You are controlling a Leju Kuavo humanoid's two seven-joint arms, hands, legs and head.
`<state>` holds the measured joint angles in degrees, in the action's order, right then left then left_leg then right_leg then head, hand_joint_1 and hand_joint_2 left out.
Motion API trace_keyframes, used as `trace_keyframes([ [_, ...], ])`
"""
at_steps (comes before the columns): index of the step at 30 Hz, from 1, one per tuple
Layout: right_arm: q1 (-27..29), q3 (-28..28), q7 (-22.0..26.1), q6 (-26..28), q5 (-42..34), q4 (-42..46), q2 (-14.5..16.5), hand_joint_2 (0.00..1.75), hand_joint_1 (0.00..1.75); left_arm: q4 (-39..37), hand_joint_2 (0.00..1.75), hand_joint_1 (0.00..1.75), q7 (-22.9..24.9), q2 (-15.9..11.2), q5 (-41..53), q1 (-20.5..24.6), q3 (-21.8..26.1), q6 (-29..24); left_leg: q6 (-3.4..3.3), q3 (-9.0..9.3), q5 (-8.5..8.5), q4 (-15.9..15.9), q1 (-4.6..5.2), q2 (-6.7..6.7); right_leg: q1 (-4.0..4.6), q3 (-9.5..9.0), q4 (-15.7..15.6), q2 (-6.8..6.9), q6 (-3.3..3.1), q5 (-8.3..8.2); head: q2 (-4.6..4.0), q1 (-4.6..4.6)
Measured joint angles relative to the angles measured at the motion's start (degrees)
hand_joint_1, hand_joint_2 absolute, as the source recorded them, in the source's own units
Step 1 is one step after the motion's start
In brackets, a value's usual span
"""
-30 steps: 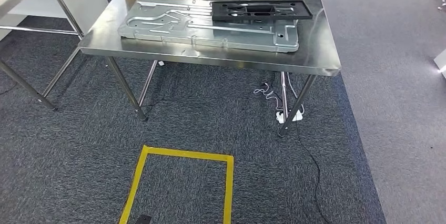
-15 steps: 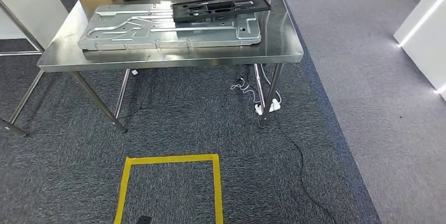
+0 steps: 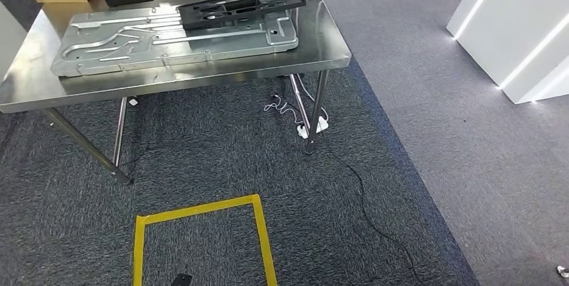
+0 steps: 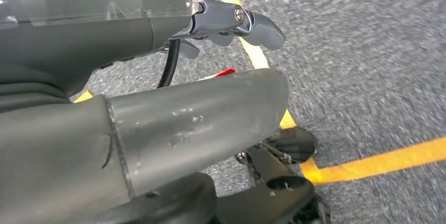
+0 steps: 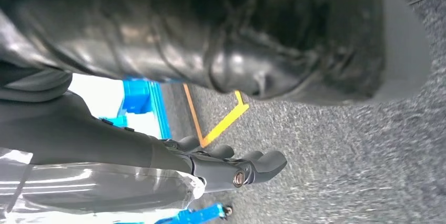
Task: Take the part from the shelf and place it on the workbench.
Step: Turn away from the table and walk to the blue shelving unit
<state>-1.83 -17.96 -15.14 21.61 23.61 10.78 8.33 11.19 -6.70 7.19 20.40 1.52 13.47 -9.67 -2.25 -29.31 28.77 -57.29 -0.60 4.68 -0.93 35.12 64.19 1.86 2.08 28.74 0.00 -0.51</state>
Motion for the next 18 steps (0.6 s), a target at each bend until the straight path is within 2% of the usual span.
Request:
trace_keyframes([
  [1,-0.07,-0.11,0.03,0.03,0.0,0.01,-0.05,0.0,0.0,0.0,0.0,0.0,-0.03,0.07,0.01,0.02,0.01,0.09,0.3,0.16,0.2,-0.09,0.14,0.53,0.2,-1.68,-3.19,0.9,-0.32,-1.03,0.0,0.02],
  [2,-0.11,-0.2,0.05,0.07,0.0,0.01,-0.08,0.0,0.0,0.0,0.0,0.0,-0.05,0.12,0.02,0.06,0.02,0.17,0.62,0.29,0.38,-0.17,0.29,1.03,0.4,-2.6,-5.08,1.49,-0.63,-1.48,0.0,0.05],
  [3,-0.14,-0.28,0.06,0.08,0.0,0.01,-0.09,0.0,0.0,0.0,0.0,0.0,-0.07,0.16,0.03,0.11,0.03,0.21,0.94,0.4,0.5,-0.21,0.42,1.5,0.63,-2.76,-5.68,1.55,-0.93,-1.44,0.0,0.08],
  [5,-0.05,-0.44,0.07,0.1,0.0,0.0,-0.08,0.0,0.0,0.0,0.0,0.0,-0.07,0.22,0.03,0.32,0.04,0.25,1.57,0.61,0.76,-0.28,0.36,2.01,0.52,-2.59,-5.81,0.3,-1.5,-1.68,0.0,0.09],
  [7,-0.09,-0.5,0.18,0.1,0.03,0.0,-0.09,0.0,0.0,0.0,0.0,0.0,0.04,0.26,0.08,0.43,0.04,0.26,2.18,-0.09,2.54,-2.31,0.13,0.0,0.19,-2.61,-6.19,-0.79,-2.18,-2.01,0.0,0.15],
  [9,-0.21,-0.52,0.43,0.1,0.25,0.0,-0.15,0.0,0.0,-0.01,0.0,0.0,0.55,0.26,0.15,0.32,0.07,0.33,2.52,-2.83,6.35,-8.64,-0.04,-2.86,0.09,-2.49,-6.34,-1.96,-2.65,-2.24,0.0,0.22],
  [10,-0.24,-0.53,0.57,0.1,0.42,0.0,-0.2,0.0,0.0,-0.02,0.0,0.0,0.9,0.27,0.17,0.2,0.09,0.38,2.58,-4.61,8.07,-12.52,-0.06,-3.53,0.15,-2.35,-6.3,-2.65,-2.75,-2.3,0.0,0.25],
  [11,-0.23,-0.53,0.72,0.1,0.61,0.0,-0.26,0.0,0.0,-0.03,0.0,0.0,1.21,0.27,0.19,0.06,0.1,0.44,2.58,-6.0,8.89,-15.42,-0.07,-3.84,0.2,-2.25,-6.22,-3.45,-2.8,-2.34,0.0,0.23],
  [12,-0.21,-0.53,0.88,0.09,0.78,0.0,-0.32,0.0,0.0,-0.04,0.0,0.0,1.44,0.28,0.2,-0.05,0.13,0.51,2.53,-6.56,8.53,-16.44,-0.06,-3.99,0.23,-2.18,-6.09,-4.27,-2.82,-2.36,0.0,0.24],
  [13,-0.18,-0.53,1.06,0.09,0.91,0.0,-0.4,0.0,0.0,-0.04,0.0,0.0,1.6,0.28,0.23,-0.12,0.14,0.56,2.41,-6.15,7.06,-15.31,-0.06,-4.13,0.25,-2.15,-5.93,-5.1,-2.81,-2.35,0.0,0.24],
  [14,-0.17,-0.53,1.27,0.09,1.06,0.0,-0.49,0.0,0.0,-0.04,0.0,0.0,1.69,0.28,0.32,-0.13,0.14,0.6,2.21,-4.82,4.8,-12.16,-0.06,-4.56,0.25,-2.15,-5.76,-5.92,-2.77,-2.33,0.0,0.24],
  [16,-0.19,-0.53,1.66,0.19,1.47,0.0,-0.67,0.0,0.0,-0.06,0.0,0.0,1.73,0.28,0.56,-0.18,0.17,0.7,1.59,-1.86,1.29,-4.86,-0.13,-7.71,0.2,-1.86,-5.39,-7.4,-2.5,-2.32,0.0,0.2],
  [17,-0.23,-0.52,1.86,0.32,1.73,0.0,-0.81,0.0,0.0,-0.08,0.0,0.0,1.61,0.28,0.73,-0.18,0.2,0.81,1.35,-1.03,0.54,-2.55,-0.11,-9.19,0.09,-1.55,-5.25,-8.11,-2.17,-2.41,0.0,0.21],
  [18,-0.21,-0.52,2.01,0.47,1.92,0.0,-1.0,0.0,0.0,-0.1,0.0,0.0,1.42,0.32,0.91,-0.16,0.23,0.96,1.14,-0.75,0.49,-1.49,-0.04,-10.19,-0.08,-1.19,-5.2,-8.81,-1.74,-2.57,0.0,0.2],
])
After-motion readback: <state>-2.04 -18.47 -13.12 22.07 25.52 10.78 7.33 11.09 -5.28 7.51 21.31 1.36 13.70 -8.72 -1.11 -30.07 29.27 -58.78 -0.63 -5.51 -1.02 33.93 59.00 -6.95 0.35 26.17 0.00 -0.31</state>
